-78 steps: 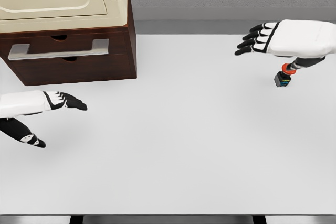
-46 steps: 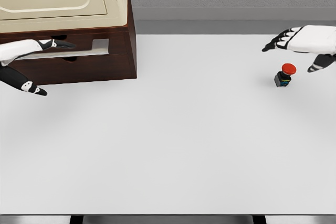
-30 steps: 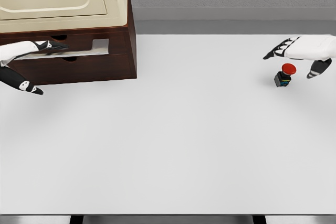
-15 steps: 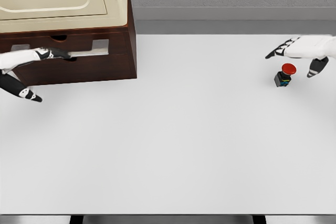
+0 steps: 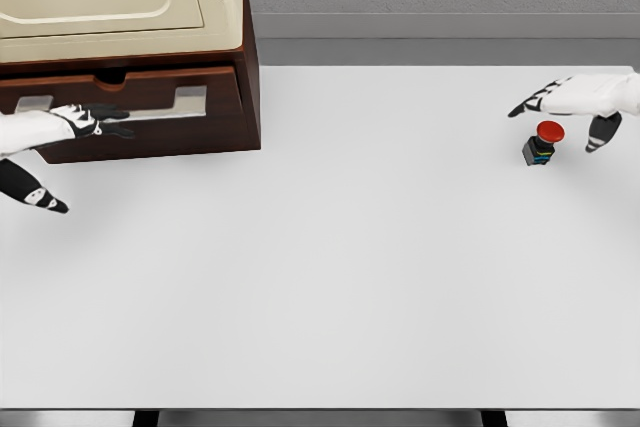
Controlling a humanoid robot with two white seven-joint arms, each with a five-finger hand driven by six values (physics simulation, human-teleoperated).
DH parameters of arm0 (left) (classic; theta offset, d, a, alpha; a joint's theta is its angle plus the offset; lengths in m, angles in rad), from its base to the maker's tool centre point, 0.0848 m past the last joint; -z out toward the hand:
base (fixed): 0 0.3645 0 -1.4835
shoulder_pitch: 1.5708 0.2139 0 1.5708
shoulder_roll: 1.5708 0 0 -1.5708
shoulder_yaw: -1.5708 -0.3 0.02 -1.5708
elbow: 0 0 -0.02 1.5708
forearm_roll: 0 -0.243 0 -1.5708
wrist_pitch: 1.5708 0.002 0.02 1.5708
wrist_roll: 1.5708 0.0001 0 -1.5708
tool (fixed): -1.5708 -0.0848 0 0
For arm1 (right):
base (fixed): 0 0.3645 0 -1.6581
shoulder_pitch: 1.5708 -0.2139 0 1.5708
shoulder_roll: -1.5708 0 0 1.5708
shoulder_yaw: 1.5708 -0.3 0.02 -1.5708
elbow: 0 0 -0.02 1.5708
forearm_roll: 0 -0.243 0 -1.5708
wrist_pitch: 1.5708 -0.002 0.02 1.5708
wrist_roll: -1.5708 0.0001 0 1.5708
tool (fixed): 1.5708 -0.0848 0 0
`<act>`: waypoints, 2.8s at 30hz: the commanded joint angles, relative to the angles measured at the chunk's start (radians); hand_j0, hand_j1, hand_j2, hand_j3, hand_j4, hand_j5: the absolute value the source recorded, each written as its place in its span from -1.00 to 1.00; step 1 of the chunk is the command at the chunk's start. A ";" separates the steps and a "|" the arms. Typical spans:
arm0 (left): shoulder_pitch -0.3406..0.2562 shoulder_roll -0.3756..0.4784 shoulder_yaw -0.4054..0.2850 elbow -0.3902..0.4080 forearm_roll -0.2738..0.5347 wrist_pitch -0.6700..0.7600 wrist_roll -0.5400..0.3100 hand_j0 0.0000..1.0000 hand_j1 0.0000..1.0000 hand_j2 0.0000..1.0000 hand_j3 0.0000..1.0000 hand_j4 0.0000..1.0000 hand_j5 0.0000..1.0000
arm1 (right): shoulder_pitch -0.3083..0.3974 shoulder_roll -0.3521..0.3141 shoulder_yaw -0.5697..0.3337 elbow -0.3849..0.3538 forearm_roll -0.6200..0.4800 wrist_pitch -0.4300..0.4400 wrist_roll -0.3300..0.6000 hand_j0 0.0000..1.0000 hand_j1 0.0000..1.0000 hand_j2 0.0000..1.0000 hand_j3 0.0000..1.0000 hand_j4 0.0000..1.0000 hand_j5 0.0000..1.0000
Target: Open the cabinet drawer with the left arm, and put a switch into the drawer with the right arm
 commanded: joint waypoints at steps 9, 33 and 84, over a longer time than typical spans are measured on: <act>0.014 0.070 -0.036 -0.066 0.151 -0.092 -0.008 1.00 1.00 1.00 1.00 1.00 1.00 | -0.014 0.022 -0.001 0.033 0.000 0.002 0.000 1.00 1.00 1.00 1.00 1.00 1.00; 0.014 0.194 -0.110 -0.148 0.238 -0.190 -0.008 1.00 1.00 1.00 1.00 1.00 1.00 | -0.014 0.040 0.030 0.066 0.002 0.002 0.000 1.00 1.00 1.00 1.00 1.00 1.00; -0.009 0.268 -0.099 0.055 0.479 -0.202 -0.008 1.00 1.00 1.00 1.00 1.00 1.00 | -0.008 0.036 0.037 0.066 -0.007 0.002 0.000 0.13 0.13 0.13 0.13 0.13 0.13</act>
